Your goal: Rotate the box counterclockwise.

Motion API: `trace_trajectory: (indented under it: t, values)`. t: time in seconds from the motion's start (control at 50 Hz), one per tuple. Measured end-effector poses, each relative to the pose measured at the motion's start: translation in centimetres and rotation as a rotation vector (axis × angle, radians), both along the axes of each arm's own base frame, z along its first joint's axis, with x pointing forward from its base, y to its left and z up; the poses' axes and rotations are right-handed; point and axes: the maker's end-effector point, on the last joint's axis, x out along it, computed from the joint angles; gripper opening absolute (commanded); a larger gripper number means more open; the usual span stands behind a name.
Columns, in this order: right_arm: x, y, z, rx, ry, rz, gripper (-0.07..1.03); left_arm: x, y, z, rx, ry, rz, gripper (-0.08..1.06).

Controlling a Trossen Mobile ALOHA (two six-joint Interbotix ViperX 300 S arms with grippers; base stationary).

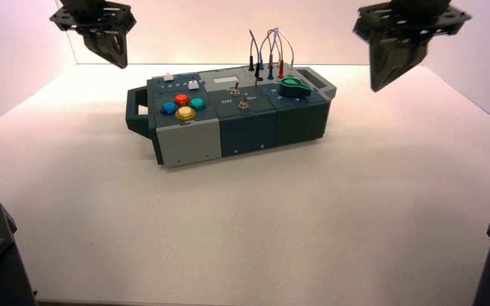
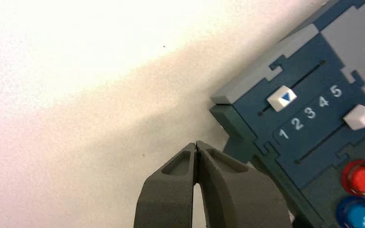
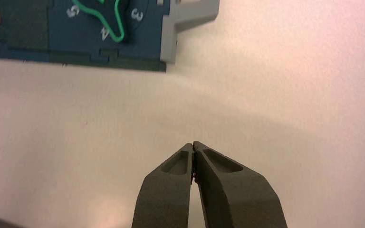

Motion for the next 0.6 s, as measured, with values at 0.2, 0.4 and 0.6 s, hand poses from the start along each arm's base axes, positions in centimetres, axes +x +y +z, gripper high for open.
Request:
trace_trajectory:
  t: [0.2, 0.4, 0.6]
  values:
    - [1.2, 0.4, -2.0, 0.002, 0.015, -0.010, -0.02, 0.6, 0.2, -0.9, 0.011, -0.014, -0.001, -0.03]
    - [2.4, 0.8, -3.7, -0.001, 0.022, -0.011, -0.02, 1.0, -0.4, -1.5, 0.012, -0.011, -0.013, -0.03]
    - [3.6, 1.2, -4.7, -0.004, 0.026, -0.010, -0.02, 1.4, -2.1, -2.0, 0.012, -0.007, -0.049, -0.03]
